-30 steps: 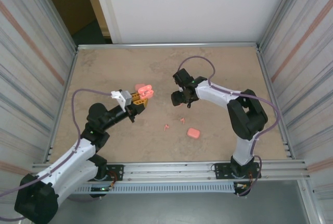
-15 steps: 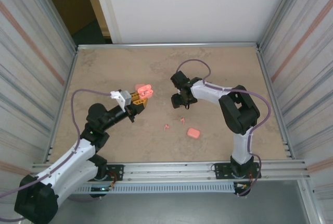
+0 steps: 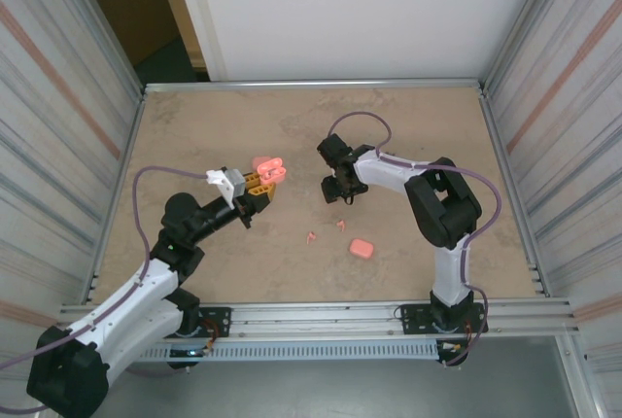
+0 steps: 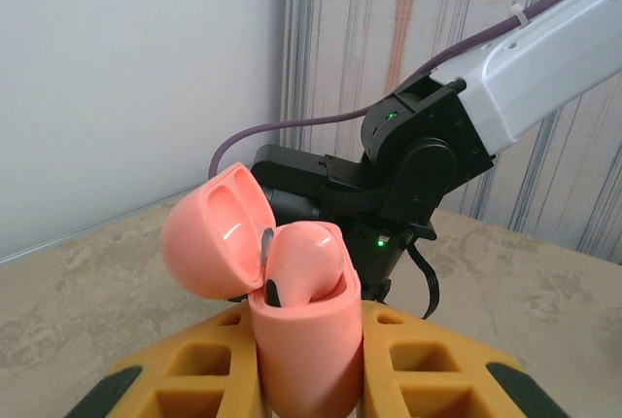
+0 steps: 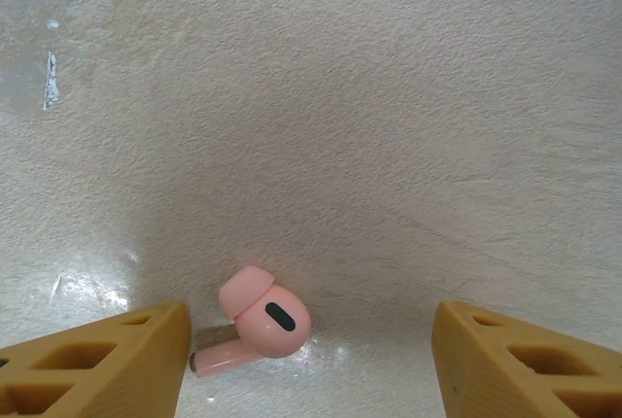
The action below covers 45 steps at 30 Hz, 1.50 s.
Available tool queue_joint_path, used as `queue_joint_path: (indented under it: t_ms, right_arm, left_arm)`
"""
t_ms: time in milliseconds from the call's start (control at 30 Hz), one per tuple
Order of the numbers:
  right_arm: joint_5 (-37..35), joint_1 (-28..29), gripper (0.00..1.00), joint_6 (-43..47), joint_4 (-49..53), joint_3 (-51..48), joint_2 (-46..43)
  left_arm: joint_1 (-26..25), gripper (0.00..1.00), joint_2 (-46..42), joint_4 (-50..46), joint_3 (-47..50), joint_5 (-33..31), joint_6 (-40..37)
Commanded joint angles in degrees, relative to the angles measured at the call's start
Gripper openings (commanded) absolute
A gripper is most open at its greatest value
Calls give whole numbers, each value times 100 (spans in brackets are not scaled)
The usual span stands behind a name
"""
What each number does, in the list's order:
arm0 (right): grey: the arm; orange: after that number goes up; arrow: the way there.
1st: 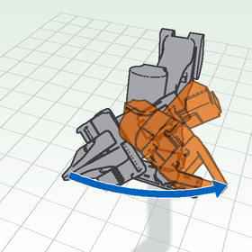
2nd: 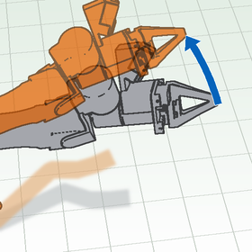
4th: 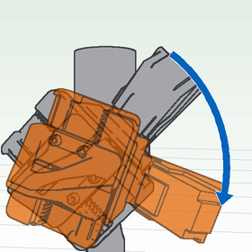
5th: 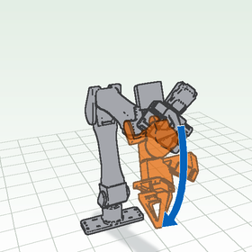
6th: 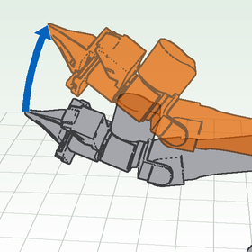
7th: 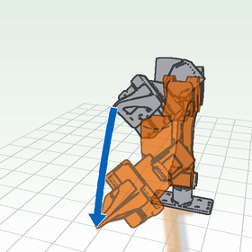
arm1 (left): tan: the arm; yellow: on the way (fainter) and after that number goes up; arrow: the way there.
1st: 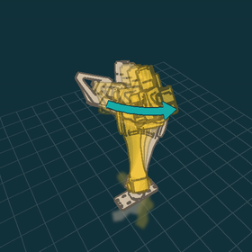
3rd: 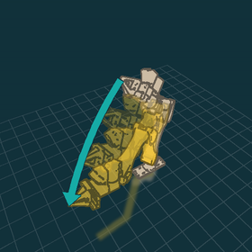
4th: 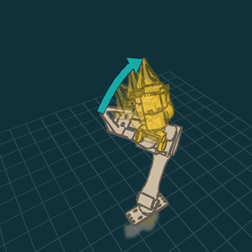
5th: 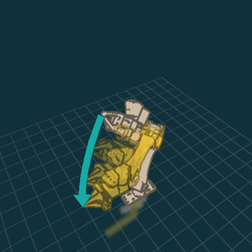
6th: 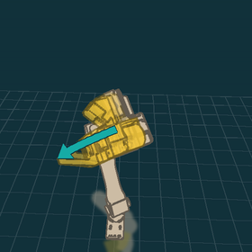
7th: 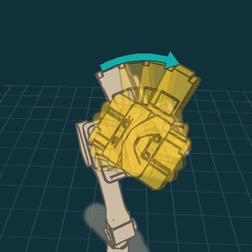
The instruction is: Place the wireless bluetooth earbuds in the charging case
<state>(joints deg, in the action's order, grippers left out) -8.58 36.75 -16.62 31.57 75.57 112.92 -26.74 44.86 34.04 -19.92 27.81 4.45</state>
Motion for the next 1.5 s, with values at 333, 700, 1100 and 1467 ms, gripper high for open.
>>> queue_joint_path:
  t_ms: [333,700,1100,1467]
  right_arm:
    - [-239,18,57,107,435,-86,-227]
    - [-35,-23,54,133,515,-150,-443]
    - [1069,-450,60,217,846,208,-637]
    - [1084,-486,56,247,1143,890,122]
  left_arm:
    - [-23,0,-23,-12,-73,-30,-110]
    - [-22,0,0,-25,-116,-19,-106]
    - [-24,0,84,6,-161,11,-120]
    - [-17,0,60,-33,-178,19,-150]
